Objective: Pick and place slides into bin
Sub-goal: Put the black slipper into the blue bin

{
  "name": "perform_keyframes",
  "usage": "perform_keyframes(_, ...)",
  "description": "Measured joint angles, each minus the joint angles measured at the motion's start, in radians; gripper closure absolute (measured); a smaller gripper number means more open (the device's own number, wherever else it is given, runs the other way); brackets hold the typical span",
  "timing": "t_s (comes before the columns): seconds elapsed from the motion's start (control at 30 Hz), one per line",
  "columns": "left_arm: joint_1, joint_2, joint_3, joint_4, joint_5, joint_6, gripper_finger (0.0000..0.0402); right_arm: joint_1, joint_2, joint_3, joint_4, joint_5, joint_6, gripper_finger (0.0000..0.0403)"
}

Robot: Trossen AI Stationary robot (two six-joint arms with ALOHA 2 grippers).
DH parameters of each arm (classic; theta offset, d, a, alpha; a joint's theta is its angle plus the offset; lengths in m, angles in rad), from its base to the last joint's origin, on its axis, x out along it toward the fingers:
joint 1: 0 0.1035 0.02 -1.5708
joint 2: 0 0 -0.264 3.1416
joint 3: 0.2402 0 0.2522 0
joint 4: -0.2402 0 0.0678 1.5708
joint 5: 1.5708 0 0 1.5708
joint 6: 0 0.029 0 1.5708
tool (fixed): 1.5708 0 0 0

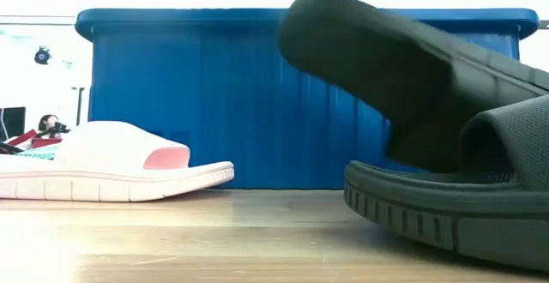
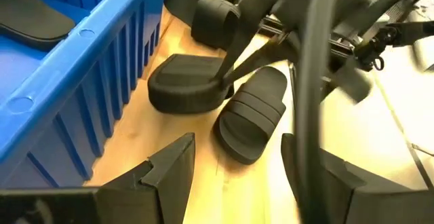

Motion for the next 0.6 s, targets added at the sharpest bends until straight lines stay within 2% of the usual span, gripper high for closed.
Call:
perform_keyframes(0.07, 0.0, 0.0, 0.0, 0.005, -0.009, 0.0, 0.0198, 0.003, -0.015, 0.029, -0.016, -0.007, -0.002, 0.0397)
perform_keyframes(0.2, 0.001, -0.001, 0.001, 0.016, -0.02, -0.002, 0.0198, 0.016, -0.095, 0.007, -0.005, -0.062, 0.013, 0.0397)
perform_keyframes(0.33, 0.003, -0.003, 0.009, 0.039, -0.039, -0.009, 0.0198, 0.037, -0.151, 0.006, -0.003, -0.071, 0.021, 0.0396)
perform_keyframes(0.6, 0.01, -0.013, 0.005, 0.086, -0.05, 0.05, 0.0198, 0.052, -0.159, 0.006, -0.008, -0.06, 0.047, 0.0396)
